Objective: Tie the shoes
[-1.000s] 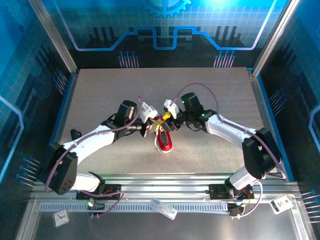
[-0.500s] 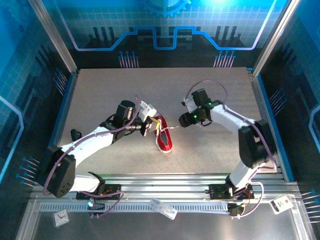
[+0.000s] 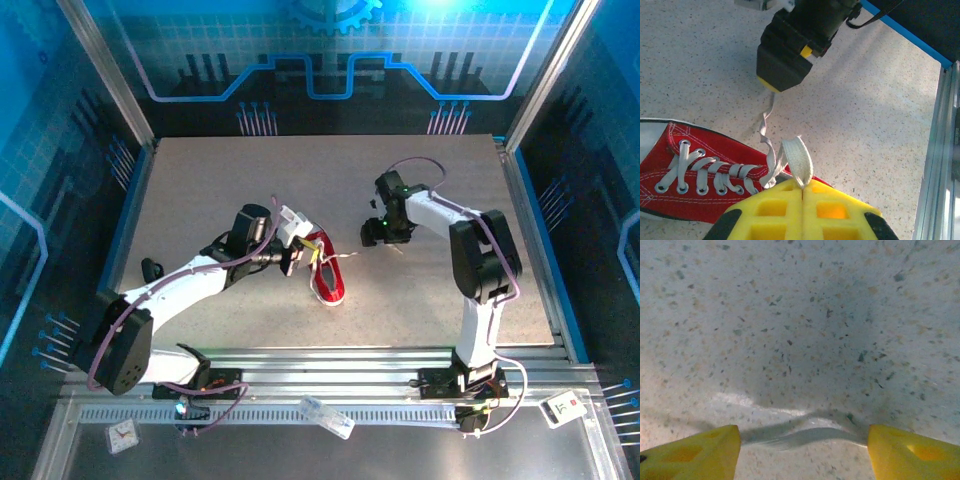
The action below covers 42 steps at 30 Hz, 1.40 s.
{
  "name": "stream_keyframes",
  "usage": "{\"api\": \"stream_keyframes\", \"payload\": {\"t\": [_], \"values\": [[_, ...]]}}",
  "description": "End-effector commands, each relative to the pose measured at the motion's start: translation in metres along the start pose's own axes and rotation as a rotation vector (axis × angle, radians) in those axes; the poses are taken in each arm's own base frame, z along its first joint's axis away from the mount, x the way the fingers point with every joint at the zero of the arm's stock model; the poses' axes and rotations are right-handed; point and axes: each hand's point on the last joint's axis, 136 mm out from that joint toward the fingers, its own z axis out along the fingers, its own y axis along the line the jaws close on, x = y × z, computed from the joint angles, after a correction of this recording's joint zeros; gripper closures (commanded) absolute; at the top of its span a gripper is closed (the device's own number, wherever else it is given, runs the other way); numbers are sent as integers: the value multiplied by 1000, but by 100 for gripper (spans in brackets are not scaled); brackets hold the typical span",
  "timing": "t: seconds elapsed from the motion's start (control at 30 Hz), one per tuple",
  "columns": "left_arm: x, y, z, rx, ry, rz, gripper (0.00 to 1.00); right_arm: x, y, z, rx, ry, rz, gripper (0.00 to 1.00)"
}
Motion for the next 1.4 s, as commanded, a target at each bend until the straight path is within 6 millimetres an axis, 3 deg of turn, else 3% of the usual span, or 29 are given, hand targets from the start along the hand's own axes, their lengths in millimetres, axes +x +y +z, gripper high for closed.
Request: {"api": "stream_keyframes", "payload": {"t": [0.0, 0.13, 0.23, 0.33, 0.4, 0.47, 0.6, 0.77, 1.0, 1.17, 1.37], "values": [[-2, -8, -1, 46, -17, 14, 100, 4, 4, 12, -13, 52, 75, 36], [-3, -10, -2, 50, -17, 24, 100, 8, 2, 22, 20, 76, 64, 43], [-3, -10, -3, 51, -11, 26, 100, 11, 1, 26, 30, 80, 51, 58], [-4, -10, -3, 50, -15, 31, 100, 11, 0, 23, 39, 67, 41, 70], [-5, -11, -4, 49, -16, 34, 100, 9, 0, 17, 39, 52, 30, 71], [-6, -10, -4, 48, -17, 34, 100, 8, 0, 9, 43, 32, 22, 70], [-7, -10, -5, 45, -17, 37, 100, 7, -5, -15, 79, -9, 19, 51], [-9, -11, -6, 40, -15, 47, 100, 17, -8, -32, 103, -22, 24, 40], [-14, -12, -6, 44, -17, 61, 100, 33, -7, -15, 104, 23, 33, 37], [-13, -13, -8, 45, -13, 60, 100, 35, -6, -2, 108, 50, 27, 37], [-10, -13, -11, 37, -13, 62, 100, 38, -6, 13, 115, 84, 16, 41]]}}
